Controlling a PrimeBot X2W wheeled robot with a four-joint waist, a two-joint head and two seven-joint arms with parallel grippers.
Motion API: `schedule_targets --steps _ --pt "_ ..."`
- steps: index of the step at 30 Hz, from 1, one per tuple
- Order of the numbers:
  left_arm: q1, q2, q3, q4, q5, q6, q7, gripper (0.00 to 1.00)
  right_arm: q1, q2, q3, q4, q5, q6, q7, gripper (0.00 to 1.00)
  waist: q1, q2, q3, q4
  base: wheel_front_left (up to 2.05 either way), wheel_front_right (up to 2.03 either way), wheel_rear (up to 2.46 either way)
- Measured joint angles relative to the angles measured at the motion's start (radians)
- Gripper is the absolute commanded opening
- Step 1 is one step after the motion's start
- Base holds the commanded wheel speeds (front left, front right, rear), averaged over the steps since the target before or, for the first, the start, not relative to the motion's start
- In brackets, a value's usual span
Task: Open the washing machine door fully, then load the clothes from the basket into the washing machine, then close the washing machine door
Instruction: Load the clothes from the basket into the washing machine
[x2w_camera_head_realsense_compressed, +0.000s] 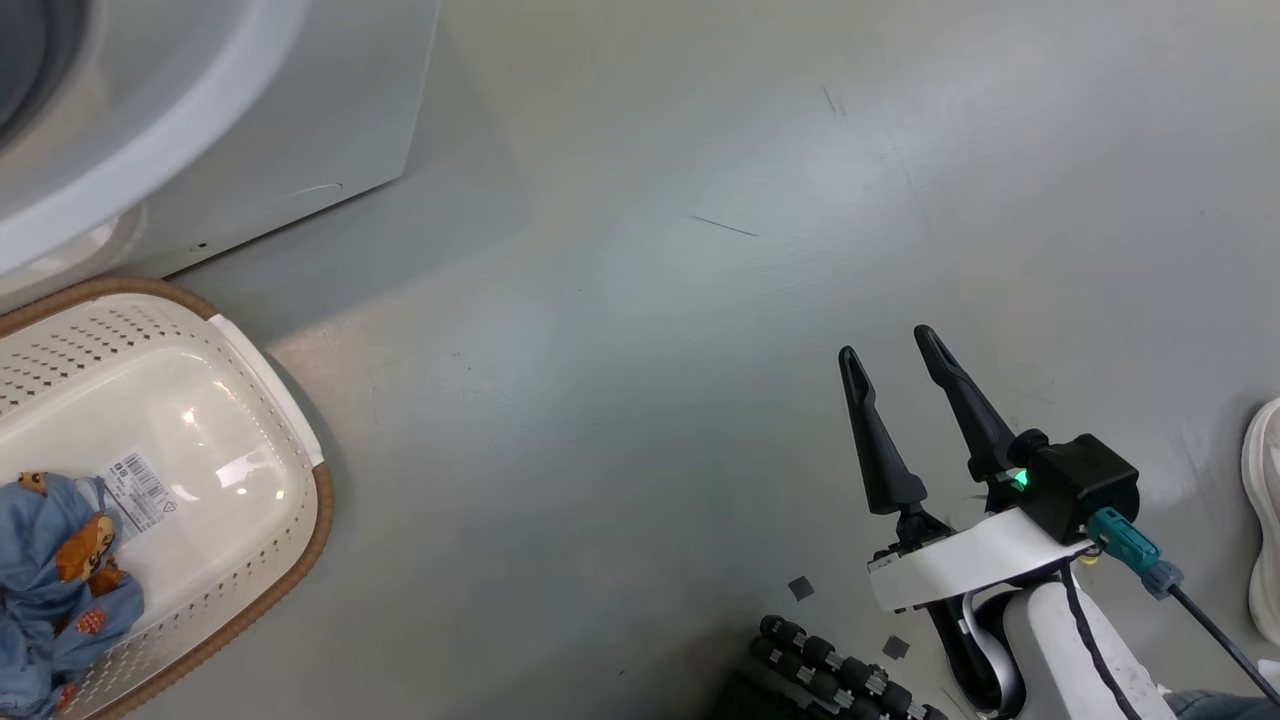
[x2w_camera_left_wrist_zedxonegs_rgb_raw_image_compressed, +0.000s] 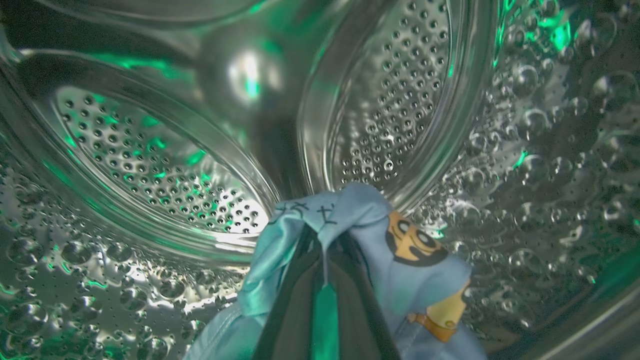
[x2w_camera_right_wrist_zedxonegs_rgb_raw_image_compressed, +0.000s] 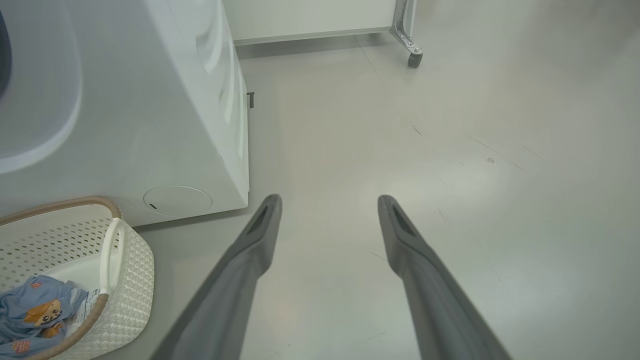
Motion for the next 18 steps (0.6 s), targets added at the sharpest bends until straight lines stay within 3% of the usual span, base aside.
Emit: schedule_targets --steps 9,10,11,14,16,18 --pt "-0.082 0.028 0.026 -0.006 0.004 0.021 -0.081 0.00 0.004 0.001 -0.002 -0.008 0.001 -0.009 0.000 1.00 0.0000 0.0000 0.009 -0.004 0.06 0.06 0.06" --pt "-0.082 0.028 0.022 0.009 0.007 0.021 -0.081 0.06 0.005 0.001 -0.003 -0.008 0.001 -0.009 0.000 1.00 0.0000 0.0000 0.010 -0.004 0.24 0.24 0.24" --pt "-0.081 0.030 0.015 0.028 0.011 0.021 -0.073 0.19 0.005 0.000 -0.003 -0.008 0.001 -0.010 0.000 1.00 0.0000 0.0000 0.011 -0.004 0.27 0.27 0.27" --pt "-0.077 0.030 -0.004 0.079 0.034 0.021 -0.057 0.27 0.006 0.000 -0.003 -0.008 0.001 -0.010 0.000 1.00 0.0000 0.0000 0.014 -0.002 0.26 0.26 0.26" --pt "-0.077 0.031 -0.008 0.100 0.038 0.021 -0.045 0.41 0.007 0.000 -0.002 -0.008 0.001 -0.010 0.000 1.00 0.0000 0.0000 0.015 -0.001 0.18 0.18 0.18" --pt "-0.077 0.032 -0.015 0.117 0.043 0.021 -0.035 0.41 0.007 0.000 -0.002 -0.008 0.001 -0.010 0.000 1.00 0.0000 0.0000 0.015 0.000 0.05 0.05 0.05"
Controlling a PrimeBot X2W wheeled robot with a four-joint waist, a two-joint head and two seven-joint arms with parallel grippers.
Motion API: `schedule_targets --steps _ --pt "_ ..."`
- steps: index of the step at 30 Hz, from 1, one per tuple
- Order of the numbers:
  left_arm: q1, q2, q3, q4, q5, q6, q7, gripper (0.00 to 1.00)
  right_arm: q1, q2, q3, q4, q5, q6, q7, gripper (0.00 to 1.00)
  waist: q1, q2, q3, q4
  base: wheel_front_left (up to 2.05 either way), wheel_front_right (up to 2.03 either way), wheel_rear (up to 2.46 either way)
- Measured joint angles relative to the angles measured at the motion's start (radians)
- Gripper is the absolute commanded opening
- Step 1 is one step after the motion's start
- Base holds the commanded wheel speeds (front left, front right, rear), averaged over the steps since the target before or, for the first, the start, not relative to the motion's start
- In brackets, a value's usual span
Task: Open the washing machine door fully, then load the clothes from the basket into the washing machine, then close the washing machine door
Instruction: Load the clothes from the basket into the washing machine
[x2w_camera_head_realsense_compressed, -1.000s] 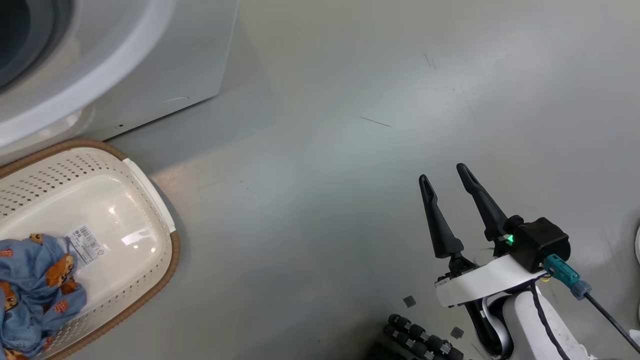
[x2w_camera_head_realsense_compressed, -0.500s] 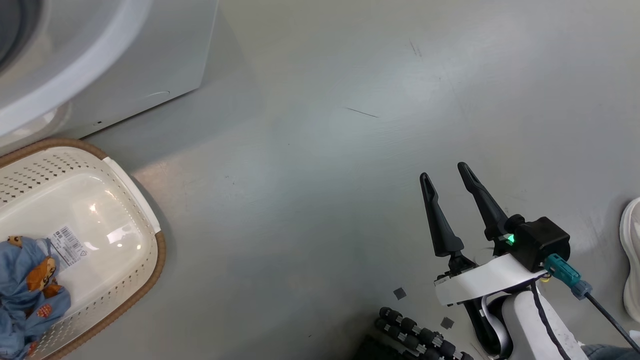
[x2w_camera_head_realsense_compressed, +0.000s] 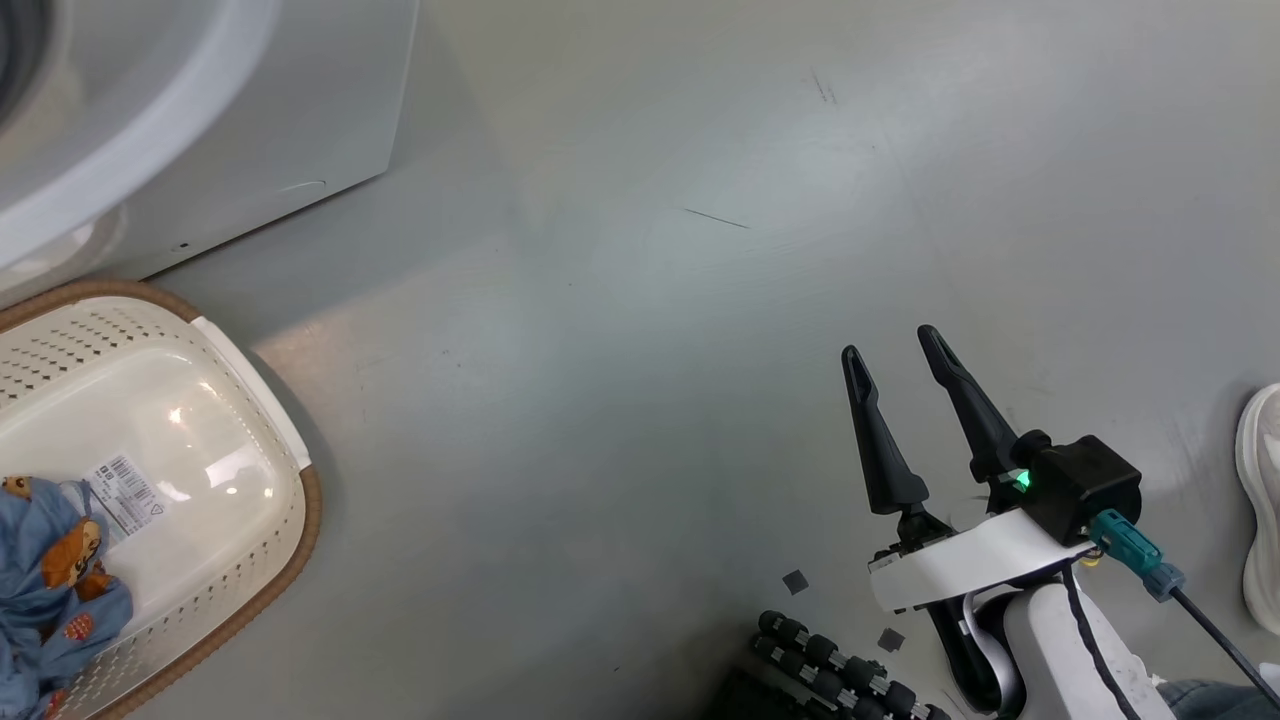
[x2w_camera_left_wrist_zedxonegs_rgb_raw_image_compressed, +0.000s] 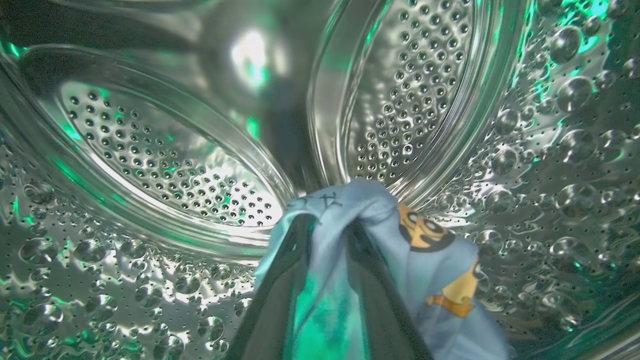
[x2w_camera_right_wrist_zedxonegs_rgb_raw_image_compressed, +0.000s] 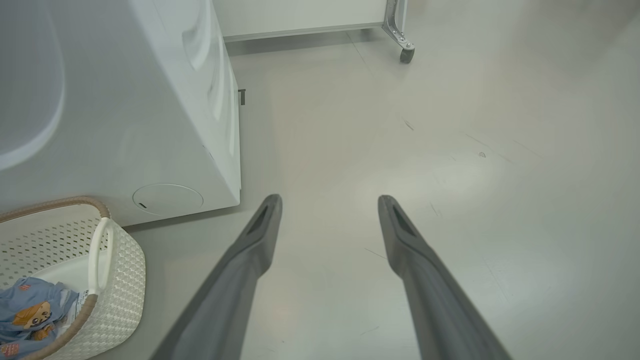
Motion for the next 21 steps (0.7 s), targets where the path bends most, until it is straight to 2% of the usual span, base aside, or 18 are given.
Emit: schedule_targets --steps 1,8,21 --pt "0.000 0.000 0.000 0.007 0.004 0.001 0.004 1.00 0.000 0.000 0.001 0.000 0.001 0.000 0.000 1.00 0.0000 0.0000 0.000 0.001 0.00 0.00 0.00" --pt "-0.001 0.003 -0.007 0.073 0.009 0.004 0.038 1.00 -0.005 0.000 0.006 0.003 0.008 0.000 0.000 1.00 -0.0001 0.0000 -0.017 0.004 0.00 0.00 0.00" --pt "0.010 -0.122 -0.035 0.132 0.007 0.022 0.047 1.00 -0.011 0.000 -0.042 0.020 -0.016 0.000 0.000 1.00 0.0000 0.0000 -0.073 0.081 0.00 0.00 0.00"
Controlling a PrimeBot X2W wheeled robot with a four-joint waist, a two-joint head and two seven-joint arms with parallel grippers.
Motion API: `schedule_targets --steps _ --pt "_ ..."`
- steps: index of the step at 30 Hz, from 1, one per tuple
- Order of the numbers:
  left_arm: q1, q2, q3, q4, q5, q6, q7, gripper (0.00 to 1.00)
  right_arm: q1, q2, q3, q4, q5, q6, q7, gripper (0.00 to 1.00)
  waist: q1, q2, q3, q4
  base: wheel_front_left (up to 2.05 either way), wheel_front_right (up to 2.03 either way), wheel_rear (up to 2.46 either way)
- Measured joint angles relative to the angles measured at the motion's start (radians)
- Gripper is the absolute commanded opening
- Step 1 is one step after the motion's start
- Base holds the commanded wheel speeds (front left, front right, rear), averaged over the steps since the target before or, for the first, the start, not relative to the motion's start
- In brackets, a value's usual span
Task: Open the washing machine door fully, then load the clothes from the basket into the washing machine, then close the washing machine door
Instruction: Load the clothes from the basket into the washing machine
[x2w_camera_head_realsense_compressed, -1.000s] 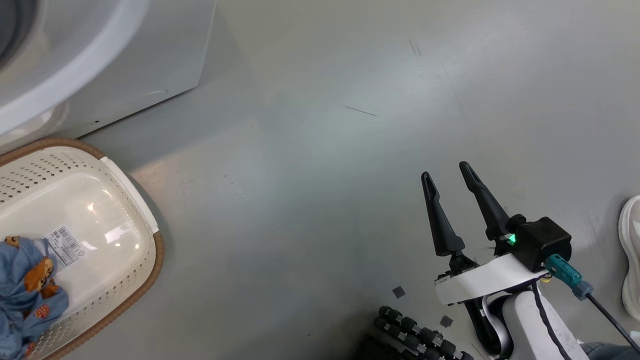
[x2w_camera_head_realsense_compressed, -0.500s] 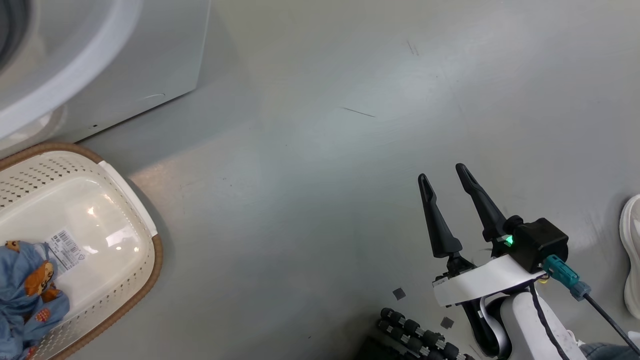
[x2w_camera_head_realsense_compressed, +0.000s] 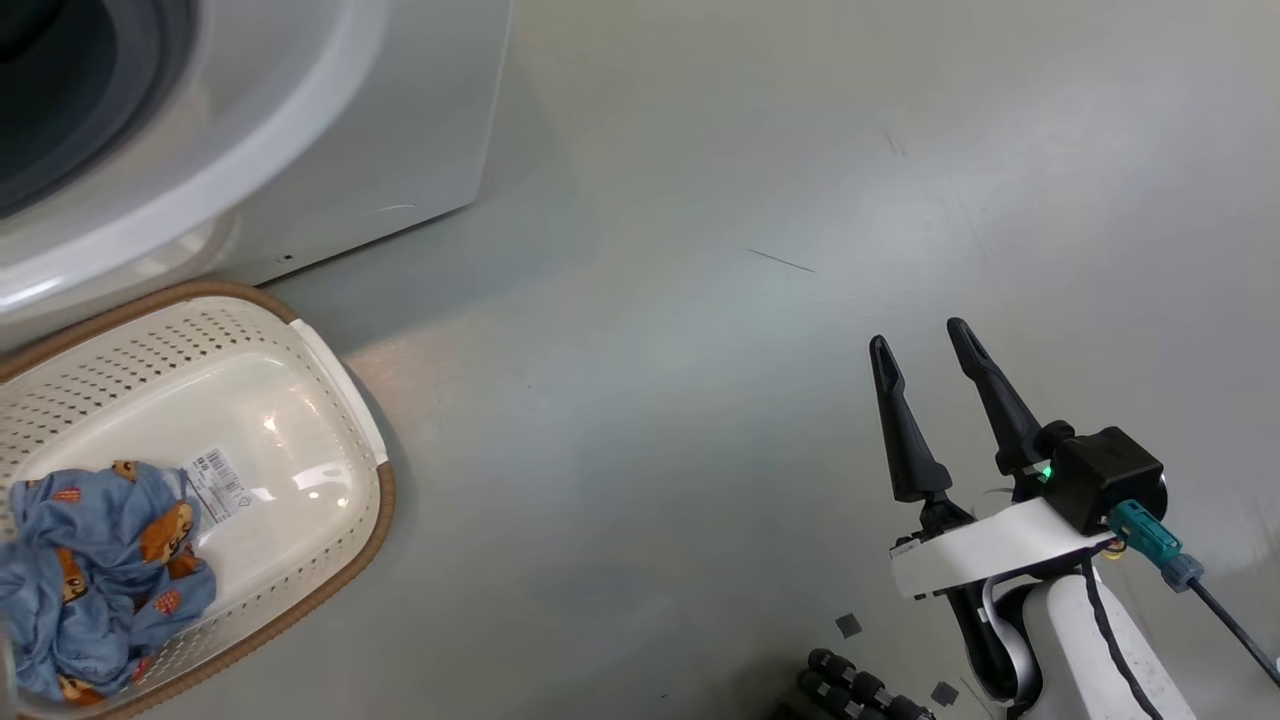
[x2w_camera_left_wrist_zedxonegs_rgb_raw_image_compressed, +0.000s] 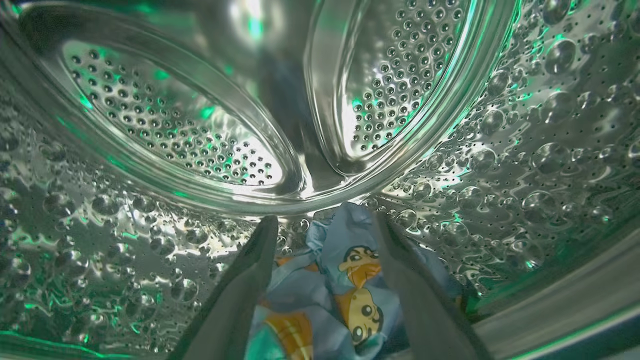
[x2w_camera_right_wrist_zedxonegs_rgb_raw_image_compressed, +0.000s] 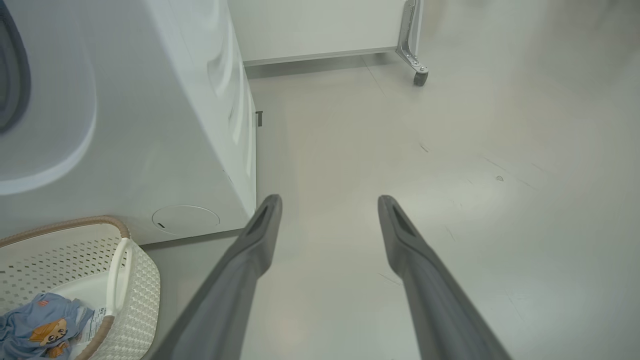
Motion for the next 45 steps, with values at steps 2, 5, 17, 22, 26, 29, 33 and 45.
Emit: schedule_targets --steps 2,5,17,22,26,29,33,45 --pt "0.015 -0.027 -0.001 0.007 -0.010 0.001 -0.001 1.00 -0.002 0.000 -0.008 0.002 -0.007 0.000 0.000 1.00 0.0000 0.0000 -0.011 0.017 0.00 0.00 0.00" --pt "0.053 -0.068 -0.009 0.009 -0.010 0.001 -0.011 1.00 -0.002 -0.001 -0.024 0.004 -0.013 0.000 0.000 1.00 0.0000 0.0000 -0.027 0.046 0.00 0.00 0.00" --pt "0.249 -0.235 -0.048 -0.029 -0.054 -0.020 -0.094 1.00 -0.001 -0.006 -0.098 0.020 -0.070 0.003 0.000 1.00 0.0000 0.0000 -0.095 0.196 0.00 0.00 0.00" --pt "0.324 -0.263 -0.059 -0.081 -0.059 -0.022 -0.113 1.00 0.004 -0.028 -0.126 0.020 -0.085 0.007 0.000 1.00 0.0000 0.0000 -0.121 0.261 0.00 0.00 0.00" --pt "0.382 -0.268 -0.059 -0.111 -0.065 -0.025 -0.121 1.00 0.006 -0.029 -0.132 0.020 -0.095 0.008 0.000 1.00 0.0000 0.0000 -0.136 0.297 0.00 0.00 0.00" --pt "0.447 -0.268 -0.057 -0.139 -0.067 -0.025 -0.121 1.00 0.014 -0.029 -0.137 0.020 -0.101 0.011 0.000 1.00 0.0000 0.0000 -0.150 0.329 0.00 0.00 0.00" --pt "0.515 -0.271 -0.052 -0.191 -0.083 -0.029 -0.122 1.00 0.033 -0.030 -0.148 0.020 -0.103 0.012 0.000 1.00 0.0000 0.0000 -0.168 0.364 0.00 0.00 0.00" --pt "0.701 -0.293 -0.034 -0.385 -0.119 -0.032 -0.124 1.00 0.047 -0.029 -0.151 0.021 -0.119 0.021 0.000 1.00 0.0000 0.0000 -0.209 0.407 0.00 0.00 0.00"
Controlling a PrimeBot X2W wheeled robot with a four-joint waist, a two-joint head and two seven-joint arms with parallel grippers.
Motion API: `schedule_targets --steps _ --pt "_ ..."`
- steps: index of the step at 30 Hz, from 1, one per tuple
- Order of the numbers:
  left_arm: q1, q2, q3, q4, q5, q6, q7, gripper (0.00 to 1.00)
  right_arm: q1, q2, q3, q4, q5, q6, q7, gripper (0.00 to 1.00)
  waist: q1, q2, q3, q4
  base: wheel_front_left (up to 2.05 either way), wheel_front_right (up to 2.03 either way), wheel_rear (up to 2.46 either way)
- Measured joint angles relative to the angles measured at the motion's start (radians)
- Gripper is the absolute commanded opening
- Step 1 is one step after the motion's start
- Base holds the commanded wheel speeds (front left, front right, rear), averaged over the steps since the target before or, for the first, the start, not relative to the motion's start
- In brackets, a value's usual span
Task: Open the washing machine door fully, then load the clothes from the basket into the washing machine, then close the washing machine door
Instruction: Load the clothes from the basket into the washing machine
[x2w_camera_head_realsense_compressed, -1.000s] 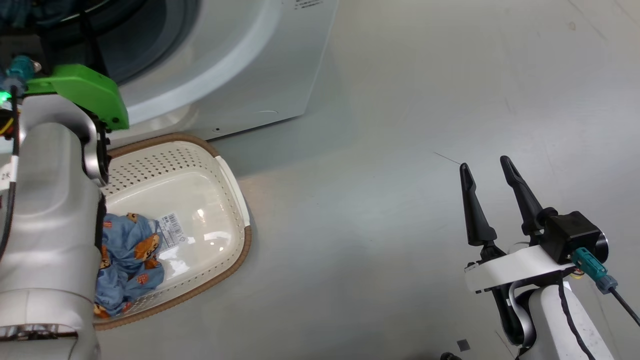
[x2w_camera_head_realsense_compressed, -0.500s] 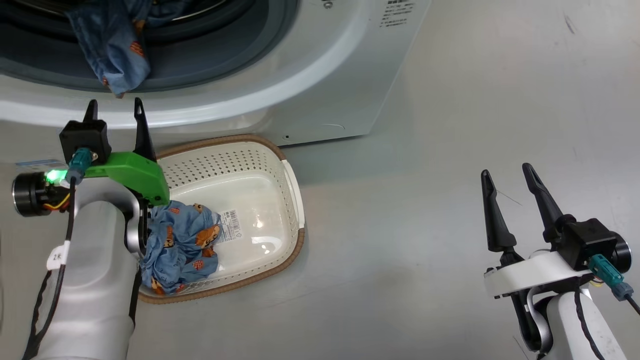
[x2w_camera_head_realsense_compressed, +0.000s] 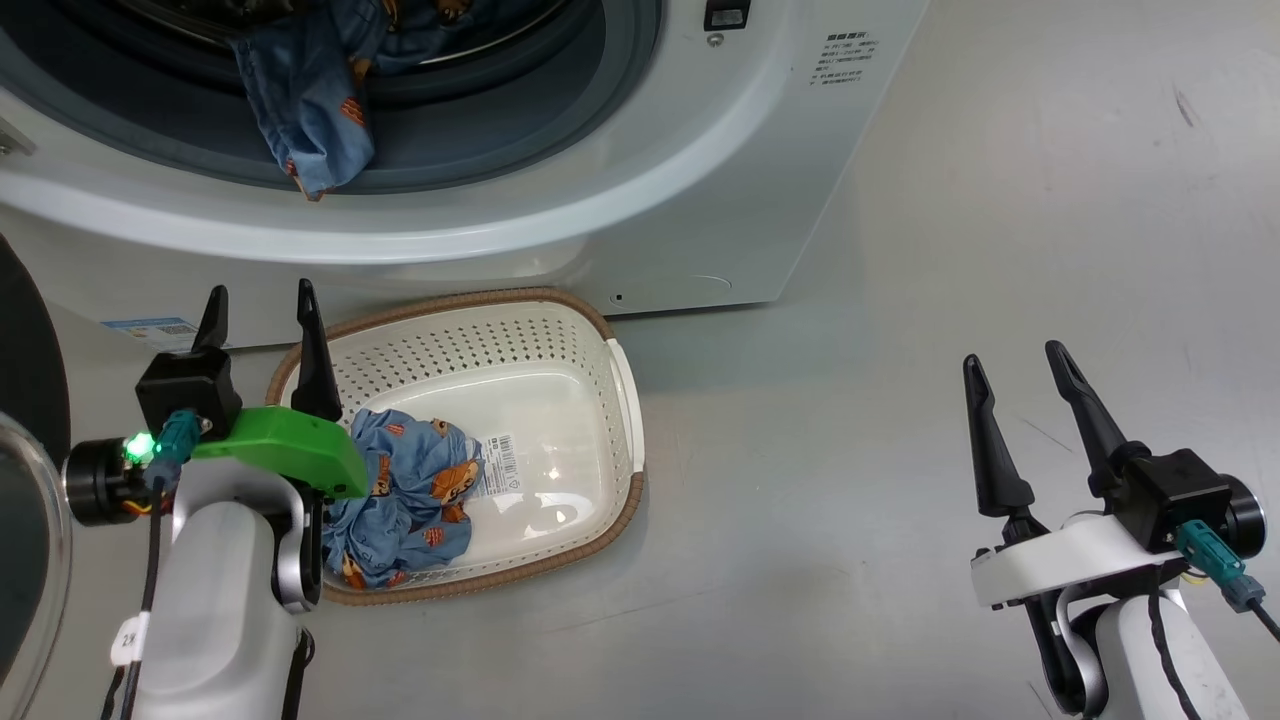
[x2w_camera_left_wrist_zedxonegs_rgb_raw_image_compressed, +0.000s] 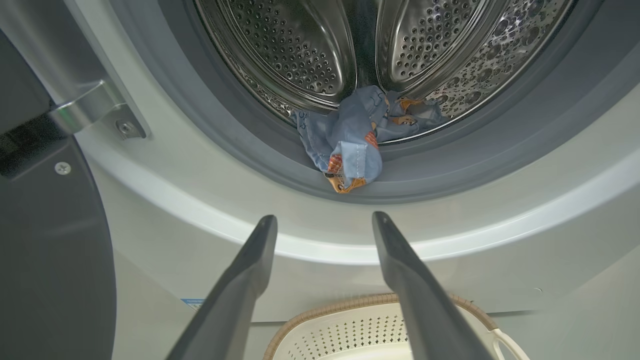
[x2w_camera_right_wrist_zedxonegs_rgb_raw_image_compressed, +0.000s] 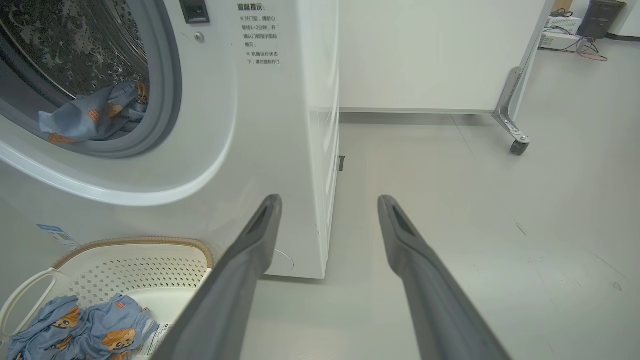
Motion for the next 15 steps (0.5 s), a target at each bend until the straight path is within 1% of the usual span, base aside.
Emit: schedule_targets --steps 5,8,15 --pt "0.074 -0.001 -0.009 -0.068 -0.009 -0.004 0.000 1.00 0.002 0.000 -0.007 -0.011 0.000 0.000 0.000 1.00 0.0000 0.0000 0.006 0.002 0.00 0.00 0.00" --pt "0.112 0.000 -0.005 -0.111 -0.009 -0.003 0.000 1.00 0.002 0.000 -0.007 -0.012 -0.002 0.007 0.000 1.00 0.0000 0.0000 0.014 0.002 0.00 0.00 0.00" --pt "0.138 0.002 0.008 -0.191 -0.020 -0.002 0.000 1.00 0.001 0.002 0.005 -0.011 -0.010 0.008 0.000 1.00 0.0000 0.0000 0.025 -0.014 0.00 0.00 0.00"
